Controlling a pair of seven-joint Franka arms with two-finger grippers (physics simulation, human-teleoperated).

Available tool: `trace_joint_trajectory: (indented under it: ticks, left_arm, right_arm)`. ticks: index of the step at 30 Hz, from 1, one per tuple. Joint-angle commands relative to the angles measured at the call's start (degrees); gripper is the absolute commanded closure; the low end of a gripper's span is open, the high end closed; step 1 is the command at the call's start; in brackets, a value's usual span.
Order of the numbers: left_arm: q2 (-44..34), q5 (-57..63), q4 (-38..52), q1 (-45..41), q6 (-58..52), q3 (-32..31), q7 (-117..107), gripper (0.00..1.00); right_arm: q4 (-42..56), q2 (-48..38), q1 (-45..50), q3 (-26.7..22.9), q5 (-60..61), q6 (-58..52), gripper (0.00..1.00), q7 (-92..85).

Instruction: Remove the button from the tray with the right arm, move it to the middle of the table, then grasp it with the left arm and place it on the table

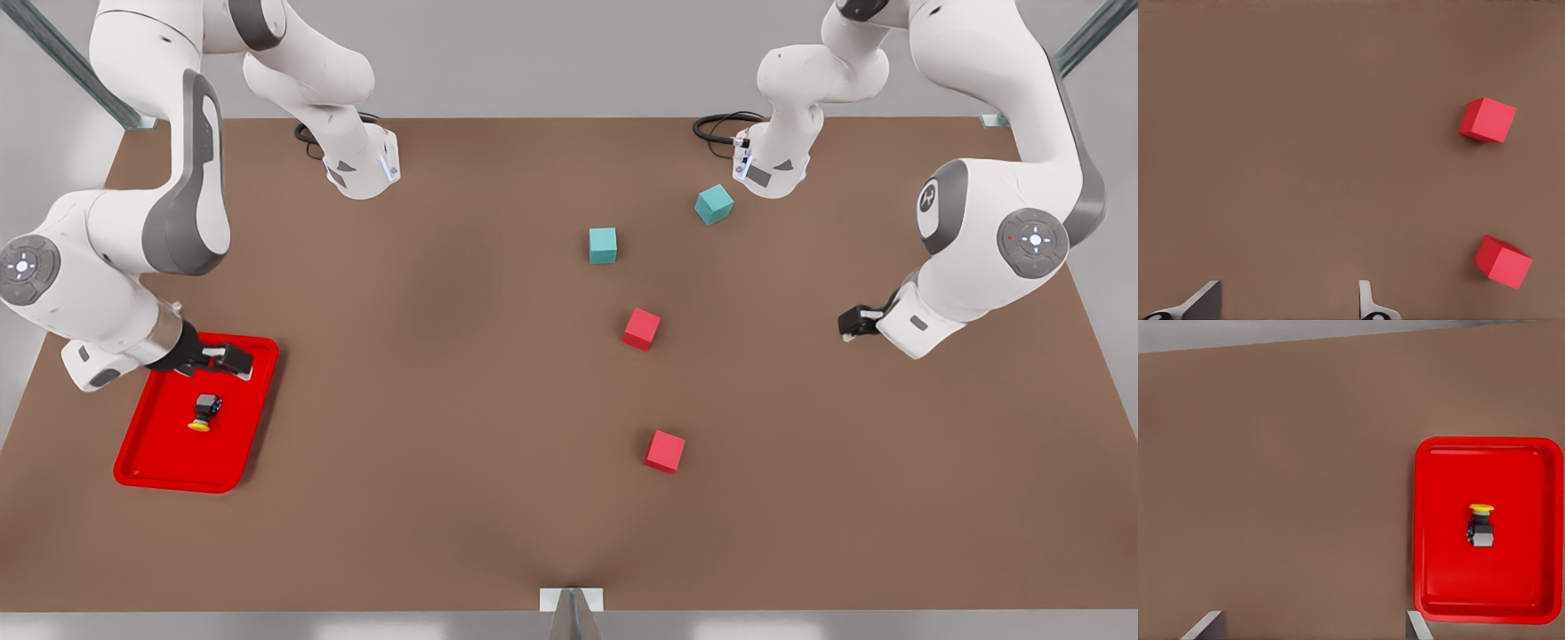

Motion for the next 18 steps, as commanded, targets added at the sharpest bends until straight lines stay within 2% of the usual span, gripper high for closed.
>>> trace_joint_trajectory:
  ticks: [1,7,12,15,18]
  left_arm:
    - [-0.1,0.1,-0.2,0.0,1.6,0.0,-1.2,0.00]
    - [-0.2,-0.1,-1.2,-0.9,0.6,-0.3,-2.2,0.00]
    - [0.9,-0.1,-0.4,-1.4,3.6,-1.9,-2.3,0.00]
    - [1.0,-0.6,-0.4,-0.7,3.7,-2.0,-2.3,0.00]
    - [0.9,-0.7,-0.4,-1.2,3.7,-2.0,-2.4,0.00]
  right_arm:
    - [0.0,0.0,0.0,0.0,0.1,0.8,0.00,2.0]
    - [0.7,1.4,-0.8,-0.1,-0.1,0.5,0.00,1.2]
    - [0.3,10.2,-2.0,-0.5,0.0,1.0,0.00,1.2]
    - [-2.4,14.1,-5.5,-0.6,-1.2,9.0,0.00,-5.0]
    - [-2.0,16.2,-9.6,-0.6,-1.8,9.8,0.00,-11.8]
